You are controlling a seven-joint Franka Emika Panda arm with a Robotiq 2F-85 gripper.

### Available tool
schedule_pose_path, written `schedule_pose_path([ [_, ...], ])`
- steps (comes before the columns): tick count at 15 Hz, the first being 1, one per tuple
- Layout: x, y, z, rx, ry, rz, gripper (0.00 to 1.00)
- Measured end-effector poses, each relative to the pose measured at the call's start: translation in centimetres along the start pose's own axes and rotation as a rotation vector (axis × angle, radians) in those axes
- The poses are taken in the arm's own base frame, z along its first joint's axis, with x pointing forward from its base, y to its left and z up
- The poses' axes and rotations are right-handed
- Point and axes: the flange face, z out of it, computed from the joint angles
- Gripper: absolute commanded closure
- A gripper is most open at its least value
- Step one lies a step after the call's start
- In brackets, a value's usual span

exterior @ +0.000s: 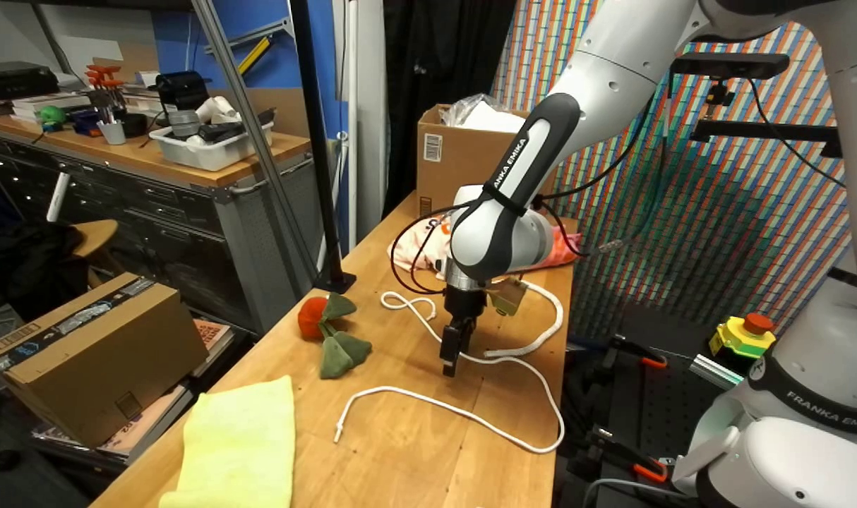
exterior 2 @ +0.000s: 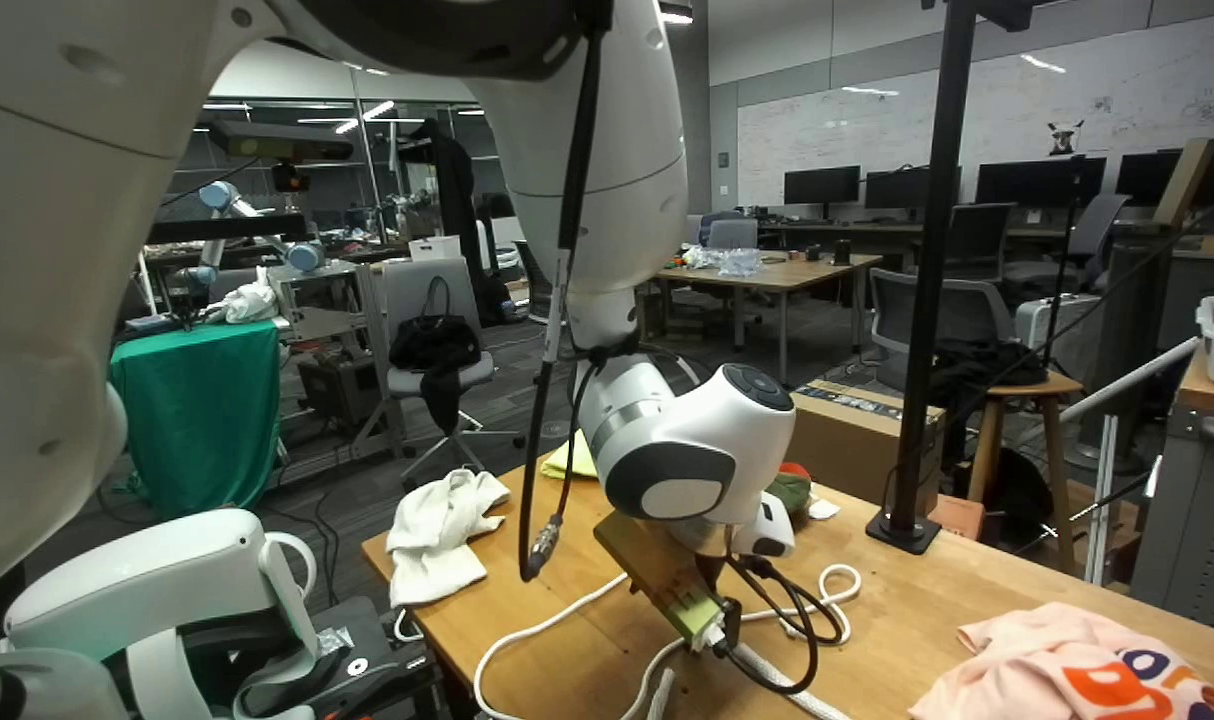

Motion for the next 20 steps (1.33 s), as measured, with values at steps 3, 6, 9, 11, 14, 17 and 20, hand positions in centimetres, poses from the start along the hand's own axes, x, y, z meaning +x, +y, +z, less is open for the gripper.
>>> schedule_pose_path([
  [3, -0.2, -1.4, 0.8, 0.024, -0.029, -0.023, 0.00],
  [6, -0.3, -2.9, 1.4, 0.045, -0.055, -0.047, 0.00],
  [9, -0.3, -4.8, 2.0, 0.069, -0.074, -0.067, 0.00],
  [11, -0.3, -6.4, 2.2, 0.086, -0.082, -0.081, 0.00],
  [14, -0.1, -8.9, 2.6, 0.108, -0.086, -0.102, 0.00],
  [17, -0.2, -10.9, 2.9, 0.124, -0.092, -0.123, 0.00],
  [20, -0.2, -12.0, 3.1, 0.129, -0.096, -0.139, 0.00],
])
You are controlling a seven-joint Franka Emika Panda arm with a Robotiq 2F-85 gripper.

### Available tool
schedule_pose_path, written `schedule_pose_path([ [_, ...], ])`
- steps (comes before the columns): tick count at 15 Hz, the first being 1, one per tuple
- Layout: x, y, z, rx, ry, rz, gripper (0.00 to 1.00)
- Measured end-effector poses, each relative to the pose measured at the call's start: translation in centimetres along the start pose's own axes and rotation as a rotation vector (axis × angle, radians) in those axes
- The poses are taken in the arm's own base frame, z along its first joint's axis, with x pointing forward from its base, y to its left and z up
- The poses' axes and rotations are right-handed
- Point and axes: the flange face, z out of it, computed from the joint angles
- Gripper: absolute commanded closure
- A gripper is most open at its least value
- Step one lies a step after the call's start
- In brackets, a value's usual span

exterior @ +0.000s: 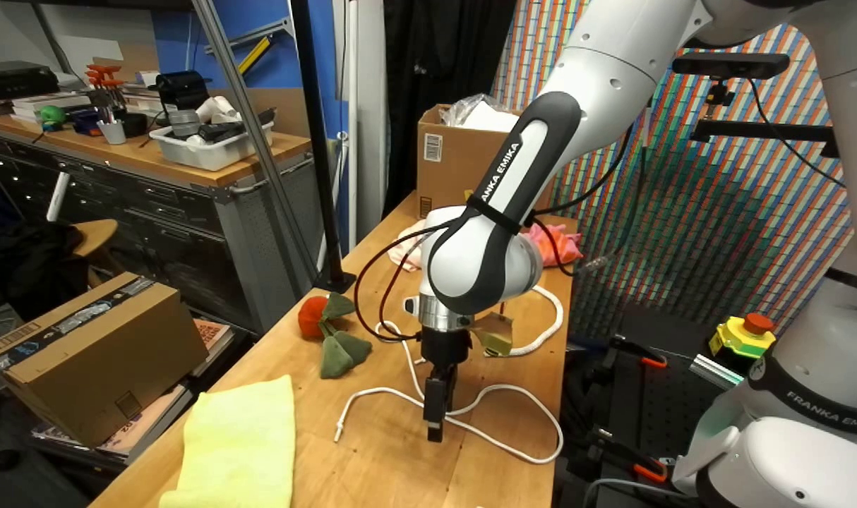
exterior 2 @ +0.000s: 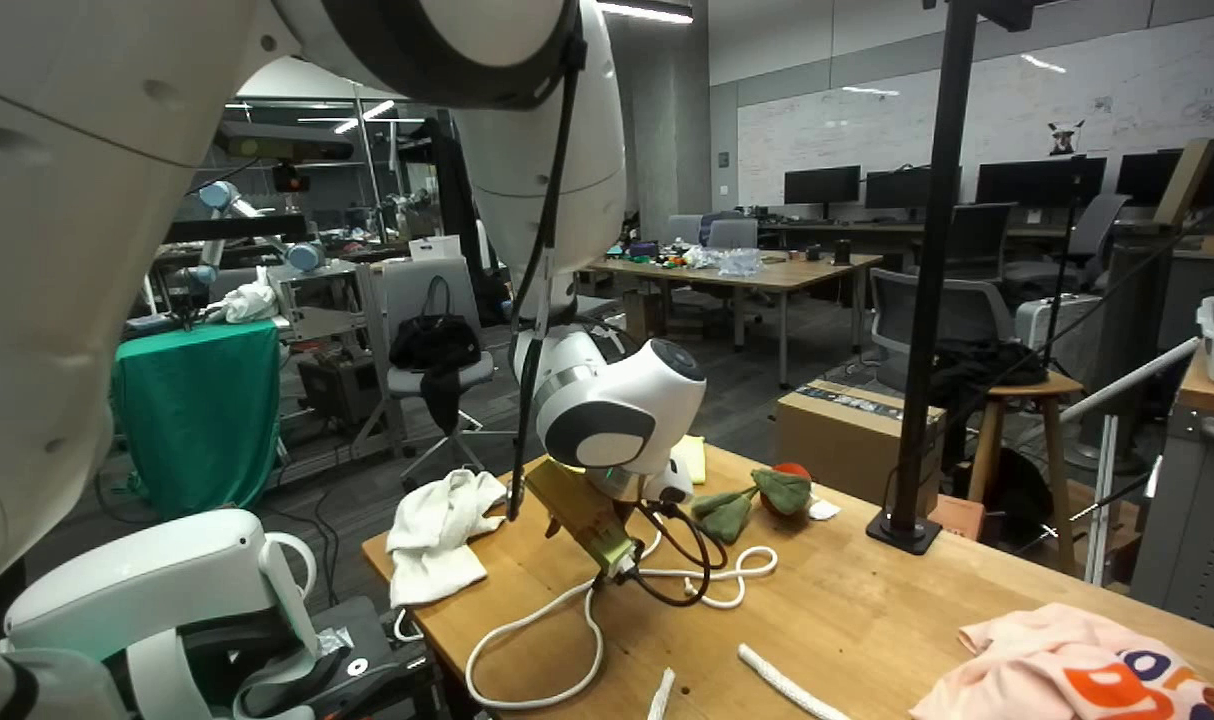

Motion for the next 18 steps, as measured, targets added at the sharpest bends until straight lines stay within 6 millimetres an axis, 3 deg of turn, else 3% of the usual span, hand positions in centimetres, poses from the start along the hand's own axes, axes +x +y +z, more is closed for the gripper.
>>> schedule_pose_path([
  [5, 0.1, -0.3, -0.5, -0.006, -0.022, -0.006, 0.00],
  [9, -0.2, -1.7, -3.5, -0.027, -0.095, -0.011, 0.00],
  [13, -0.9, -5.5, -7.6, -0.055, -0.184, -0.023, 0.00],
  [18, -3.2, -11.8, -12.9, -0.096, -0.282, -0.057, 0.00],
])
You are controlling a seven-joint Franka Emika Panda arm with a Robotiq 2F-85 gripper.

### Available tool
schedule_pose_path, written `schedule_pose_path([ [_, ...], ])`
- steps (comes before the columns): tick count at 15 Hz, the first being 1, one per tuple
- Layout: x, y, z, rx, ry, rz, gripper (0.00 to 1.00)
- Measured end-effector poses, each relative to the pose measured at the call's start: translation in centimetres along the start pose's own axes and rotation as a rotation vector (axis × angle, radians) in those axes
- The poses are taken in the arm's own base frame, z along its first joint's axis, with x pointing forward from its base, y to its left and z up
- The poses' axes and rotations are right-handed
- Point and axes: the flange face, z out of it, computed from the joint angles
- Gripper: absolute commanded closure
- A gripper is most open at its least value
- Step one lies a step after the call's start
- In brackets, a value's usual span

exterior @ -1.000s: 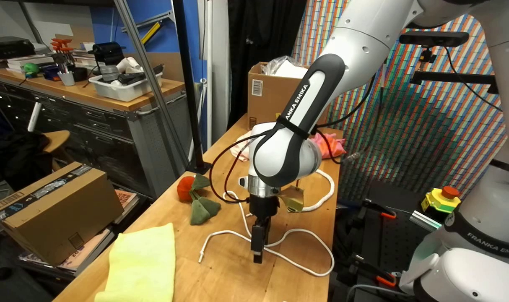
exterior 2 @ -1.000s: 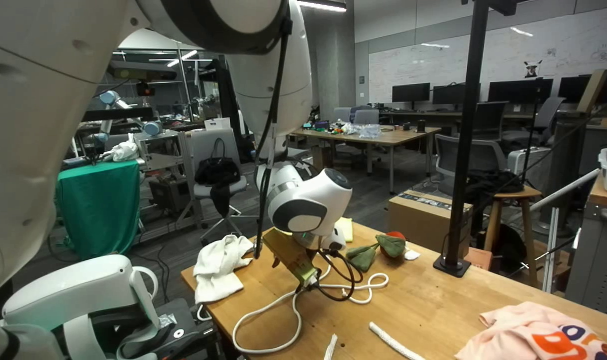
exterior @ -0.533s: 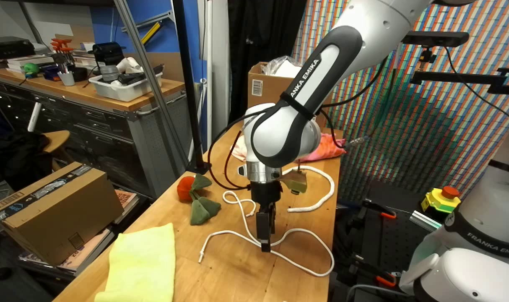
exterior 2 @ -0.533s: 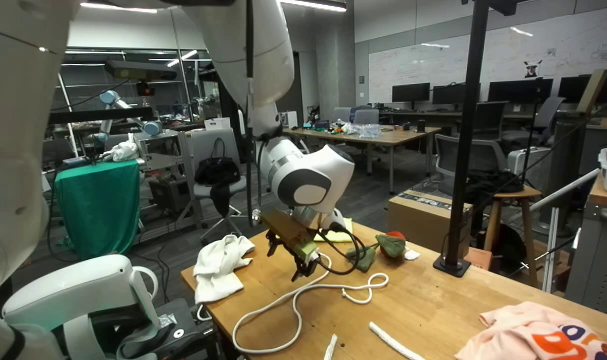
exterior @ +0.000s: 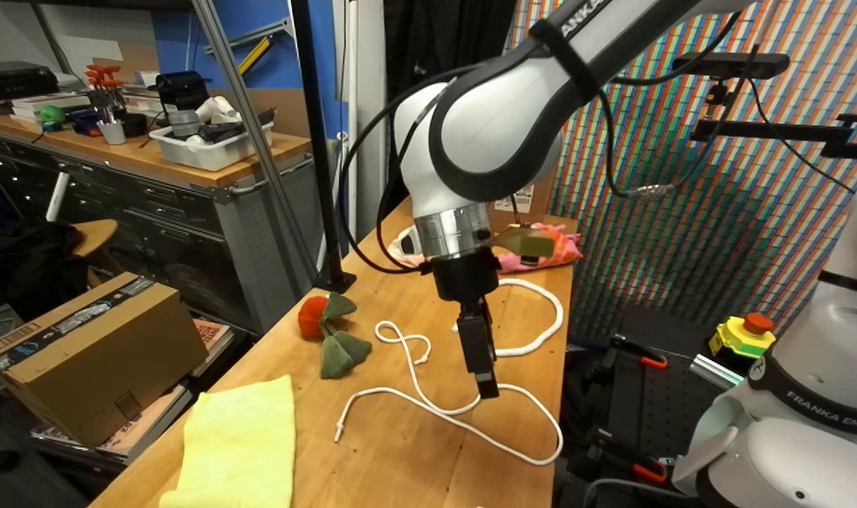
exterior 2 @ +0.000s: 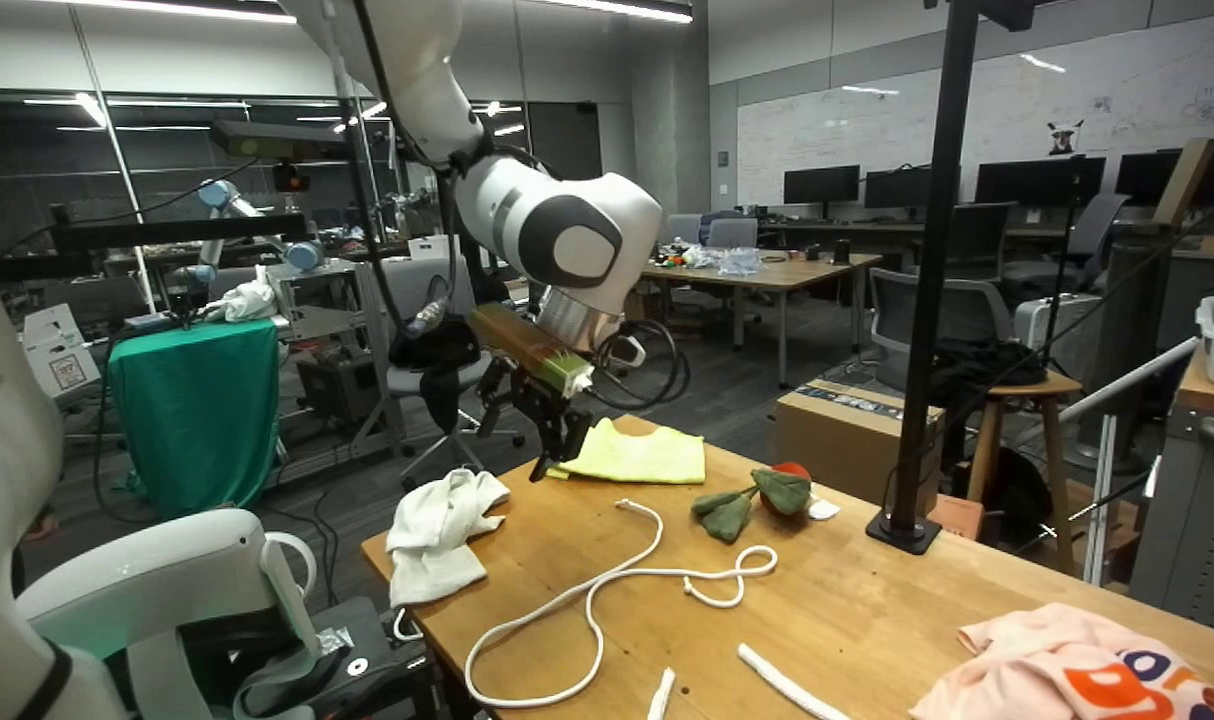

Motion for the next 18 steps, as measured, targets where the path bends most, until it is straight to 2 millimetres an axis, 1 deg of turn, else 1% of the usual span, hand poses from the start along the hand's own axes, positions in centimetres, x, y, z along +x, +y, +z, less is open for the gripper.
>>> schedule_pose_path([
  [3, -3.1, -2.8, -3.2, -0.020, 0.004, -0.026, 0.00],
  [5, -5.5, -3.9, -5.4, -0.025, 0.050, -0.046, 0.00],
  [7, -8.1, -4.5, -7.8, -0.022, 0.126, -0.075, 0.00],
  [10, -12.3, -4.4, -10.8, 0.003, 0.252, -0.124, 0.00],
  [12, -15.3, -3.8, -12.2, 0.015, 0.330, -0.151, 0.00],
  [14, -18.2, -3.0, -12.9, 0.019, 0.402, -0.181, 0.00],
  [16, -20.6, -2.1, -13.1, 0.018, 0.480, -0.208, 0.00],
  [17, -21.3, -1.8, -13.0, 0.018, 0.491, -0.208, 0.00],
  [18, -21.5, -1.8, -13.0, 0.017, 0.493, -0.207, 0.00],
])
